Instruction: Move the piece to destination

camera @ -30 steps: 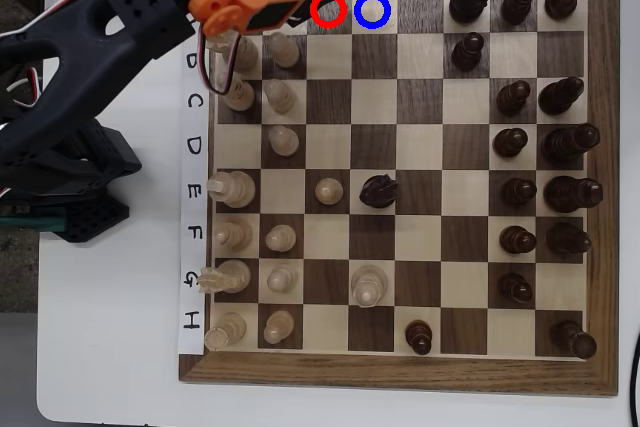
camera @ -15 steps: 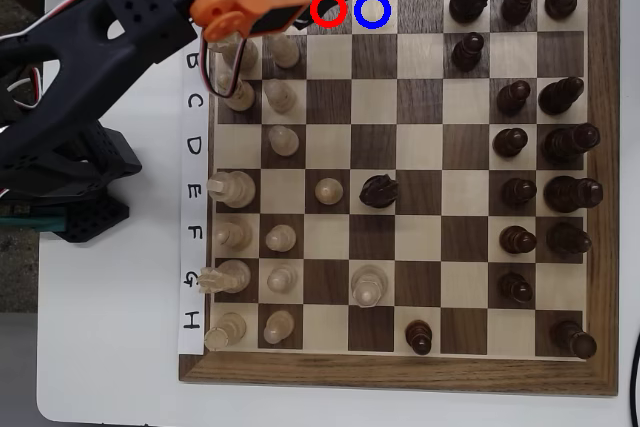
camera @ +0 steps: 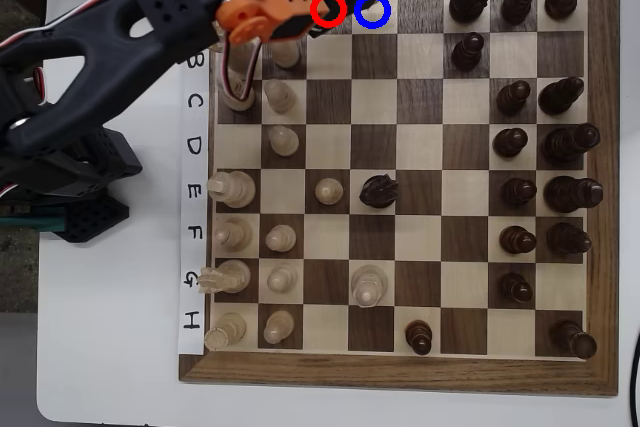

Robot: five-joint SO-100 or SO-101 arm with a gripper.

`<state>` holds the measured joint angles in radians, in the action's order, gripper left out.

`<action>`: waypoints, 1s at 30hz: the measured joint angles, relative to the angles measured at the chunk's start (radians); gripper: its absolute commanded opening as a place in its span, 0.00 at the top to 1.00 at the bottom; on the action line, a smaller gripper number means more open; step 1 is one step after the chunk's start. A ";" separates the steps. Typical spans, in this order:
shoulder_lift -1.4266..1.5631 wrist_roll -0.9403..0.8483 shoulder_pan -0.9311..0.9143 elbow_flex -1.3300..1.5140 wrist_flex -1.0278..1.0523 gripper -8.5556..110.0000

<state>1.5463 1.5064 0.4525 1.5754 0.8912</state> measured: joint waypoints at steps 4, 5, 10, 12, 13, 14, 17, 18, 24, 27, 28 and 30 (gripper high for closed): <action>-0.031 0.000 -0.015 0.000 -0.017 0.91; -0.037 0.000 -0.018 0.000 -0.017 0.91; -0.060 0.000 -0.021 0.000 -0.032 0.91; -0.071 0.000 -0.021 0.000 -0.041 0.91; -0.074 0.000 -0.021 0.000 -0.048 0.91; -0.077 0.000 -0.021 0.000 -0.051 0.91; -0.078 -0.009 -0.021 0.012 -0.074 0.91; -0.080 -0.012 -0.021 0.017 -0.080 0.91; -0.086 -0.017 0.006 0.043 -0.100 0.91; -0.087 -0.017 0.014 0.055 -0.109 0.91; -0.087 -0.017 0.017 0.061 -0.112 0.91; -0.087 -0.017 0.020 0.067 -0.121 0.91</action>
<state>1.4588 1.4895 0.4725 1.6429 0.7701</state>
